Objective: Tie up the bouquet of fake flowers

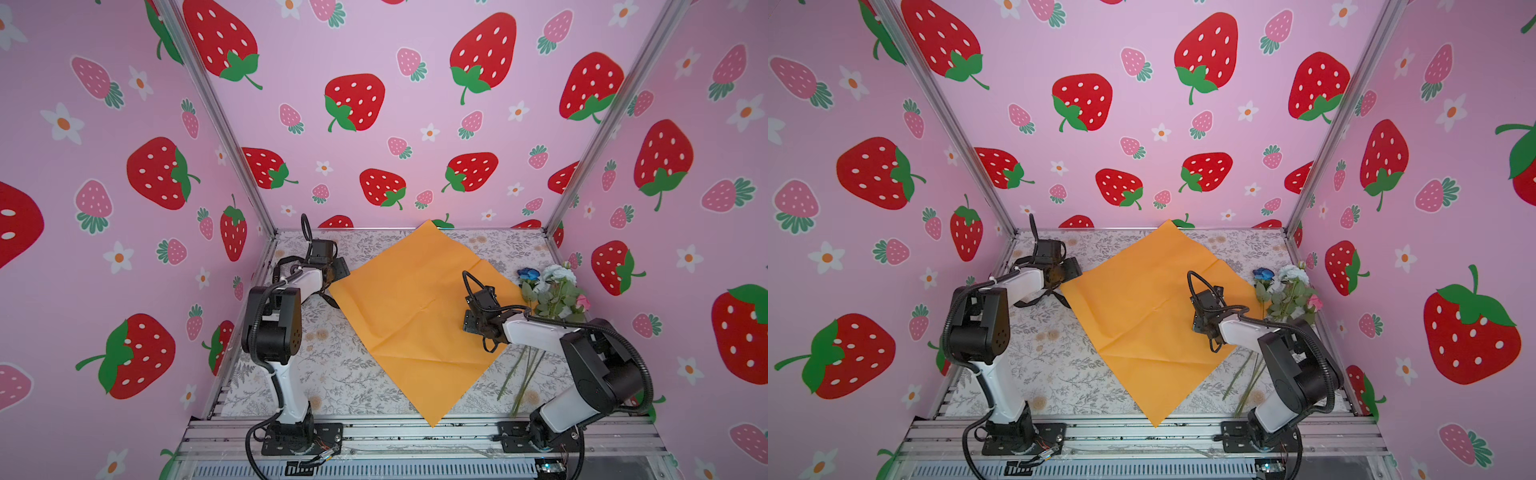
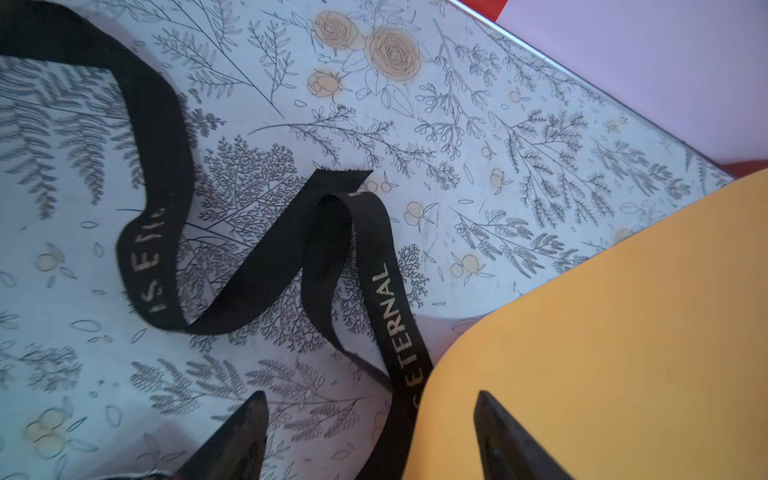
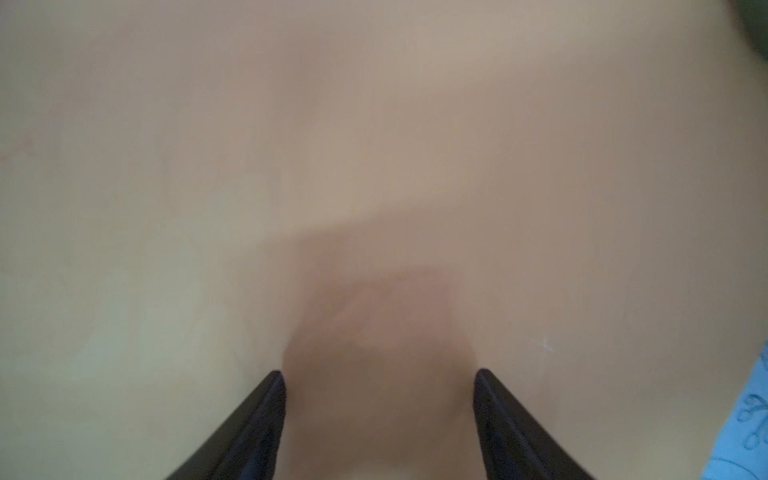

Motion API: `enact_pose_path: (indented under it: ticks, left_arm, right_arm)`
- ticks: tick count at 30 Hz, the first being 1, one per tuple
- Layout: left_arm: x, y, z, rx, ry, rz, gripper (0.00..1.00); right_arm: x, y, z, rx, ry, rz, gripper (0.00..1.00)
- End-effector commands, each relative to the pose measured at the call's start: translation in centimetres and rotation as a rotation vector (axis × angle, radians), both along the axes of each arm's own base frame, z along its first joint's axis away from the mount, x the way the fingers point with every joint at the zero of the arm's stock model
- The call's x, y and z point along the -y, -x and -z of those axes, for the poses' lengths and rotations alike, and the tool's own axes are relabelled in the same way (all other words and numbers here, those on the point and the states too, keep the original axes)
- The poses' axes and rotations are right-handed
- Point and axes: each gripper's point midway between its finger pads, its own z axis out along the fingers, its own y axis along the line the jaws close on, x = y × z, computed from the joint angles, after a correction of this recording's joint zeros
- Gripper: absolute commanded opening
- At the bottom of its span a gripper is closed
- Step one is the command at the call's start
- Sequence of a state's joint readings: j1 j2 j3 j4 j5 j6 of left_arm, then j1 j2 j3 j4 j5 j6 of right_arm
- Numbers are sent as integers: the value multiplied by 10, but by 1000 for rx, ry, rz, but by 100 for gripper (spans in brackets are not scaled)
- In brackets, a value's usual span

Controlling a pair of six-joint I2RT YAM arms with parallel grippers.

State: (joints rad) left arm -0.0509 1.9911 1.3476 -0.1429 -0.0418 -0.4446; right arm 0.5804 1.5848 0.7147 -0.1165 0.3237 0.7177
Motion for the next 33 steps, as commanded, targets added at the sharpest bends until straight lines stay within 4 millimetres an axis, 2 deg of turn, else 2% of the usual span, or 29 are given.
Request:
enact_pose_path:
  ticks: [1,5,10,17,20,22,25,29,33]
  left_arm:
    - [-7,-7,7,-91,-12,-3,82]
    - [-4,-21,16,-150,-6,15,82]
    - [-8,-25,18,-216,-36,24,83]
    - [-6,-26,33,-320,-32,57,70]
    - [-7,-27,39,-371,-48,73,69]
    - [-14,-26,41,-413,-103,80,68]
    - [-36,-19,45,-487,-195,76,57]
    - [-62,-5,48,-542,-267,64,43]
    - [-91,8,50,-561,-274,35,31]
  right_arm:
    - [3,19,16,-102,21,-10,74]
    - [0,16,13,-91,11,-15,74]
    - [-1,14,12,-90,14,-19,74]
    - [-1,12,9,-76,10,-14,74]
    - [-1,11,0,-58,5,-12,74]
    - [2,9,-11,-34,8,-2,74]
    - [14,8,-32,16,27,30,74]
    - [40,7,-60,80,34,102,75]
    - [82,14,-73,86,48,213,74]
